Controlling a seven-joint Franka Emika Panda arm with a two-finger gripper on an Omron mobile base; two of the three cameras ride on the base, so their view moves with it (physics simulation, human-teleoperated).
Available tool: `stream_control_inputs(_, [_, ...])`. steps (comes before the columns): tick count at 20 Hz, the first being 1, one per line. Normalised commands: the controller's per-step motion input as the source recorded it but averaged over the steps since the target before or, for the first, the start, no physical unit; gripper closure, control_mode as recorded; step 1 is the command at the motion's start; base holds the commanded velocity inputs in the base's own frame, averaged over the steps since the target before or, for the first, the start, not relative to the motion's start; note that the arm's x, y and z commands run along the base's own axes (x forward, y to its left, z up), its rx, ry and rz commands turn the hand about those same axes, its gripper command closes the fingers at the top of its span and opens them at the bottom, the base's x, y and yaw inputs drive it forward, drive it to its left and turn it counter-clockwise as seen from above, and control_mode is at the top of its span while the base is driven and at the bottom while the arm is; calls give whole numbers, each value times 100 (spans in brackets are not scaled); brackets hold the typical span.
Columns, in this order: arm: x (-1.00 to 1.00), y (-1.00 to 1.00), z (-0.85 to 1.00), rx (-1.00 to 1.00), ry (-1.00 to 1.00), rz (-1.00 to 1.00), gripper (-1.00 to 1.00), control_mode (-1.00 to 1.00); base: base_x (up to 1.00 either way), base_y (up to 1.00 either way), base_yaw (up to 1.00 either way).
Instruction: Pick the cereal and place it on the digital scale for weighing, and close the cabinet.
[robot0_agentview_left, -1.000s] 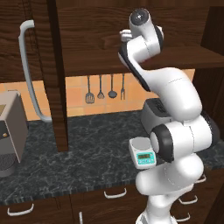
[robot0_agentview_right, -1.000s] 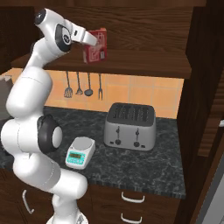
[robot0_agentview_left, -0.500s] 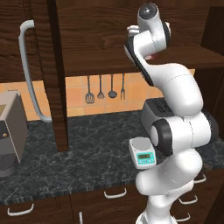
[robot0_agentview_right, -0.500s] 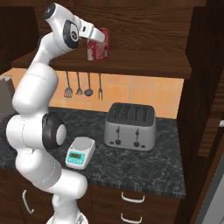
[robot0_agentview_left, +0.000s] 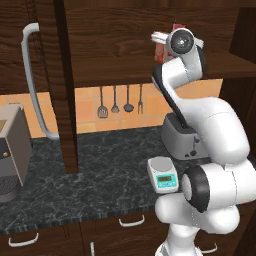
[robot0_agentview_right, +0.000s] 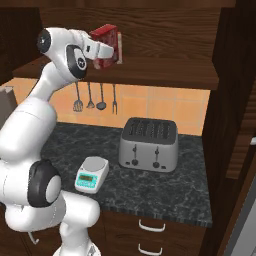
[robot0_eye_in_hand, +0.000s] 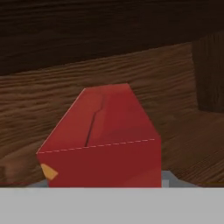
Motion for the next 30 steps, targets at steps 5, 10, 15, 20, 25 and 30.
stream_control_inputs(5, [-100,2,40,0,-28,2,100,-100,0,0,0])
stream_control_inputs(10, [-100,1,53,0,0,4,100,-100,0,0,0])
stream_control_inputs(15, [-100,0,5,0,-10,3,100,-100,0,0,0])
stream_control_inputs(20, [-100,-3,0,0,-4,3,100,-100,0,0,0])
stream_control_inputs(25, [-95,-29,1,-1,31,20,100,-100,0,0,0])
stream_control_inputs(30, [-56,-13,1,-5,34,22,100,-100,0,0,0])
